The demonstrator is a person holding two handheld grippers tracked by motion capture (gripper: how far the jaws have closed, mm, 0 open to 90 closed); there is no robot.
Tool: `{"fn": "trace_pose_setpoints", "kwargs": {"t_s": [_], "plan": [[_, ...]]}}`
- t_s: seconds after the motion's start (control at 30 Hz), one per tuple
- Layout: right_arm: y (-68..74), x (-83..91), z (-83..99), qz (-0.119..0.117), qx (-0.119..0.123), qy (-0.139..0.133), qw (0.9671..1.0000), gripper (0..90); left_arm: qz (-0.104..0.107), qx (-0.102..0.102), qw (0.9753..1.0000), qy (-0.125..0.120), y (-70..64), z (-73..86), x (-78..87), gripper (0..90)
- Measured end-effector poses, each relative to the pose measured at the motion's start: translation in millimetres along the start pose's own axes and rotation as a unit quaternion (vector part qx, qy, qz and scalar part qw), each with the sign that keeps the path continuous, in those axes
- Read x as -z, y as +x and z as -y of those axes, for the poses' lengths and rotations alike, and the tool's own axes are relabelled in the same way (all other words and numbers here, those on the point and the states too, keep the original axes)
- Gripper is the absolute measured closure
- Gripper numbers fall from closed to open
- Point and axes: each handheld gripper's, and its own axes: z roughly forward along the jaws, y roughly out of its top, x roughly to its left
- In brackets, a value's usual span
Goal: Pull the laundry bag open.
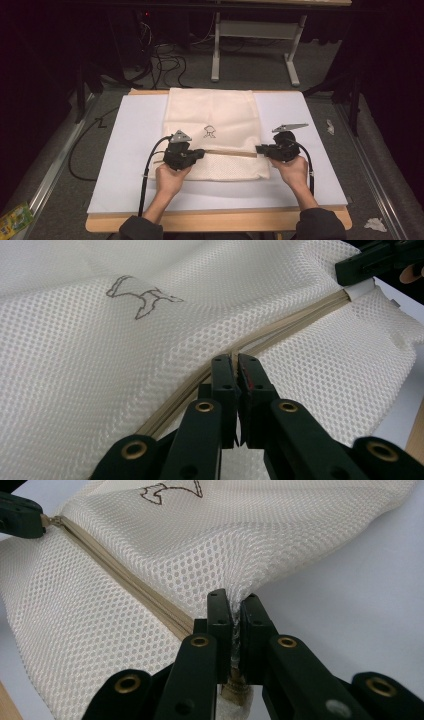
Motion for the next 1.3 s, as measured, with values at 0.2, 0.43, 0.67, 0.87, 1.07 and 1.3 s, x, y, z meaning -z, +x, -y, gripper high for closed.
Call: {"fn": "trace_pose_setpoints", "kwargs": {"t_s": [0.2, 0.43, 0.67, 0.87, 1.07, 1.3], "plan": [[0.1, -0.6, -0.3, 0.001, 0.000, 0.000, 1.0000, 87.2, -0.005, 0.007, 0.9999, -0.006, 4.5, 2.2, 4.8, 87.2], [-0.2, 0.5, -0.3, 0.002, -0.002, -0.002, 1.0000, 87.2, -0.008, 0.007, 0.9999, -0.009, 7.7, 2.6, 8.9, 87.2], [0.4, 0.5, -0.5, 0.005, -0.002, -0.007, 1.0000, 87.2, -0.008, 0.007, 0.9999, -0.010, 7.5, 2.1, 9.7, 87.2], [-0.6, 1.1, -0.5, 0.010, 0.002, -0.006, 0.9999, 87.2, -0.011, 0.012, 0.9998, -0.011, 9.2, 2.8, 11.2, 87.2], [-2.2, 2.6, -0.1, 0.009, -0.001, -0.009, 0.9999, 87.2, -0.014, 0.011, 0.9998, -0.012, 12.2, 3.0, 15.1, 87.2], [-4.6, 4.4, 2.0, 0.010, -0.003, -0.009, 0.9999, 87.2, -0.023, 0.019, 0.9994, -0.016, 17.9, 5.2, 20.8, 87.2]]}}
